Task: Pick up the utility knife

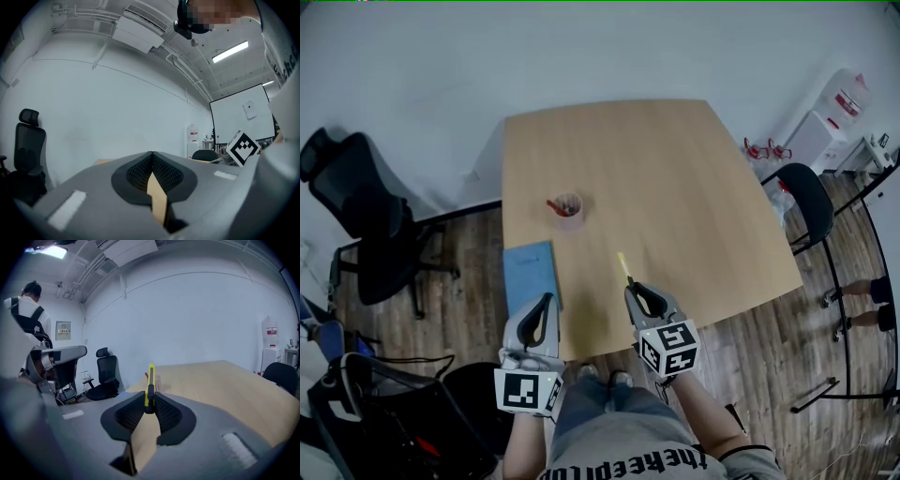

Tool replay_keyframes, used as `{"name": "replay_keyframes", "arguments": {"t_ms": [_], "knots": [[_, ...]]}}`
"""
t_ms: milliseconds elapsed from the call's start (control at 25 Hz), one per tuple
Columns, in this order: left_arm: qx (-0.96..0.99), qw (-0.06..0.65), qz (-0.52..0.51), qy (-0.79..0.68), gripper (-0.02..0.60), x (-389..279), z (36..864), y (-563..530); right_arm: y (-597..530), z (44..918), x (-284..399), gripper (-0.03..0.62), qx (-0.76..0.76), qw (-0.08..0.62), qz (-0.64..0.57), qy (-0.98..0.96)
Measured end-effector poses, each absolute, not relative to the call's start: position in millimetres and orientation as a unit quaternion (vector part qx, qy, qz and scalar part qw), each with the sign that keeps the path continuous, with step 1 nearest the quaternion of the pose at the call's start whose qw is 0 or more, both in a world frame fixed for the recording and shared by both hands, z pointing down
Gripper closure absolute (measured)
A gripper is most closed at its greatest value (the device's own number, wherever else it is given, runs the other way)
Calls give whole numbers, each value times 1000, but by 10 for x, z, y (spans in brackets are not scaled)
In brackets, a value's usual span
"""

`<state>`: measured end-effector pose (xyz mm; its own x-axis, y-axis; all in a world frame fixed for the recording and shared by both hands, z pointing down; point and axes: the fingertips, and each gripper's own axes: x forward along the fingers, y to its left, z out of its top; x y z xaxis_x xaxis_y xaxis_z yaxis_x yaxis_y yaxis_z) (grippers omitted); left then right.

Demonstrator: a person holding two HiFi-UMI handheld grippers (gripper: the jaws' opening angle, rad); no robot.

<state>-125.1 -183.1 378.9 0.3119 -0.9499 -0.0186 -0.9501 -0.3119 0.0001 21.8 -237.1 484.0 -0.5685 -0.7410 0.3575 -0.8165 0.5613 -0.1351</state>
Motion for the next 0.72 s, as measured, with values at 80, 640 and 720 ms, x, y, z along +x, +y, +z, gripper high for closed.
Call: {"name": "replay_keyframes", "arguments": {"t_ms": [80, 640, 720], "knots": [[-810, 6, 8, 587, 561, -1237, 3784, -1822, -2346, 4752, 219, 526, 444, 122, 135, -877], [-811, 12, 11, 585, 561, -1124, 3785, -1860, -2252, 4285, 249, 526, 435, 75, 72, -894], [-811, 13, 10, 584, 561, -1113, 3798, -1872, -2252, 4254, 262, 526, 436, 69, 67, -895]]}}
